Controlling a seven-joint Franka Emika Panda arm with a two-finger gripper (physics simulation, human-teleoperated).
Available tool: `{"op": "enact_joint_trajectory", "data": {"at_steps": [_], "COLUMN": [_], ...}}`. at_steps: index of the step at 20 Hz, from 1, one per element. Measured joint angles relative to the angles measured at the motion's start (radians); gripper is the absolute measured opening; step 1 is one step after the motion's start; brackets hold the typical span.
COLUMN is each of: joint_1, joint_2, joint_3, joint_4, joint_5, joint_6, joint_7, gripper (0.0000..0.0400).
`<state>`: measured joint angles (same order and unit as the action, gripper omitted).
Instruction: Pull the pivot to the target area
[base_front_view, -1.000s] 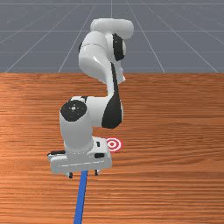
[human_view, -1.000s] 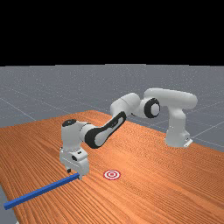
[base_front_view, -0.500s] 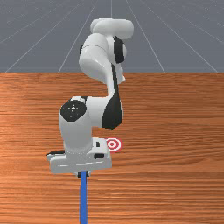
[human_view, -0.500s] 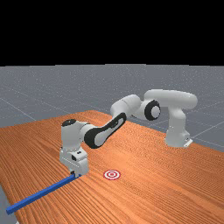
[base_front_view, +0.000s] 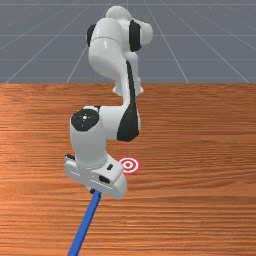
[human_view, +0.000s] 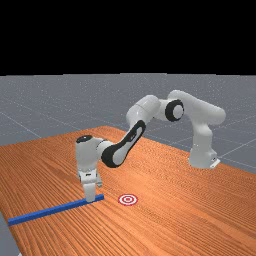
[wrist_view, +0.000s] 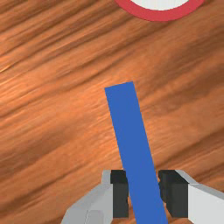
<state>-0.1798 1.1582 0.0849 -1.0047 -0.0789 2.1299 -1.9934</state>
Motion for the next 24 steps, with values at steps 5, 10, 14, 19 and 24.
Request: {"op": "enact_joint_trajectory", "data": {"at_steps": [5,10,14,19,24], "joint_1": [0.0,0.013,0.031,0.144,0.259], "joint_2": [-0.235,-0.375,-0.44,-0.456,-0.459], "joint_3": [-0.041,-0.075,-0.101,-0.135,-0.141], "joint_4": [-0.447,-0.721,-0.849,-0.883,-0.89], "joint_5": [0.051,0.101,0.142,0.184,0.203], "joint_6": [0.214,0.35,0.415,0.436,0.445], "joint_7": [0.175,0.329,0.449,0.717,0.902], "gripper": [0.012,0.0123,0.0124,0.0126,0.0118]}}
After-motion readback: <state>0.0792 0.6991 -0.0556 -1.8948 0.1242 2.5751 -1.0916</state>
